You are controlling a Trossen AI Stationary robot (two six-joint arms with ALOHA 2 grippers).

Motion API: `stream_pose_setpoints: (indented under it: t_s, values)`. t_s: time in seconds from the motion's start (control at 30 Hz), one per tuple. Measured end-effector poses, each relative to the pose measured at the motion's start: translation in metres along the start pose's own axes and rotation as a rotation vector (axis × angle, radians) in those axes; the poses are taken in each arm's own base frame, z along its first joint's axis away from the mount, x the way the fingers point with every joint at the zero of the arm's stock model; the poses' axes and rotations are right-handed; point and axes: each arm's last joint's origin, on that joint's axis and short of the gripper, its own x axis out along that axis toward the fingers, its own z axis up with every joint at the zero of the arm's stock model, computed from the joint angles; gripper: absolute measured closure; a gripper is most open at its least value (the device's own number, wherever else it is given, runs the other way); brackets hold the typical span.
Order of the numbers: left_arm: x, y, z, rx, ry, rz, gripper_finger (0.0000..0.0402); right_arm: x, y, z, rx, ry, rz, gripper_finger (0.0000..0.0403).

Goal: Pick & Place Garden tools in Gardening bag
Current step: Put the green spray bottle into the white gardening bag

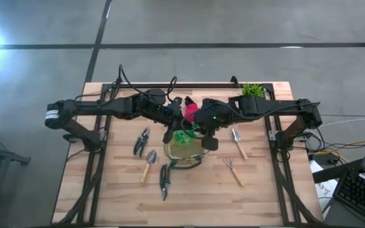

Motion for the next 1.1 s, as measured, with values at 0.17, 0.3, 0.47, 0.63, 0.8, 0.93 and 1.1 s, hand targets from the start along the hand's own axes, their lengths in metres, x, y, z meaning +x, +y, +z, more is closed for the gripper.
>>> stream_pose_setpoints:
  t_s: [0.17, 0.3, 0.47, 0.63, 0.8, 0.93, 1.1]
  values:
    - [0.000, 0.000, 0.000, 0.002, -0.005, 0.003, 0.0365, -0.001, 0.000, 0.002, 0.006, -0.020, 0.004, 0.0291]
    - [0.000, 0.000, 0.000, 0.001, -0.003, 0.003, 0.0365, 0.000, 0.000, 0.002, 0.006, -0.020, 0.005, 0.0263]
    - [0.002, 0.001, -0.008, -0.009, 0.037, 0.005, 0.0365, -0.005, 0.000, -0.001, 0.030, 0.020, 0.009, 0.0236]
    - [0.002, 0.001, -0.009, -0.011, 0.044, 0.004, 0.0365, -0.025, -0.001, -0.003, 0.043, 0.054, 0.005, 0.0223]
    - [0.001, 0.000, -0.008, -0.011, 0.043, 0.004, 0.0365, -0.046, -0.003, -0.005, 0.065, 0.048, 0.004, 0.0221]
    - [0.000, -0.002, -0.005, -0.003, 0.021, -0.003, 0.0365, -0.063, -0.005, -0.010, 0.087, 0.032, 0.002, 0.0220]
    - [0.002, -0.012, 0.000, 0.021, -0.030, -0.030, 0.0365, -0.080, -0.009, -0.021, 0.125, 0.032, -0.049, 0.0220]
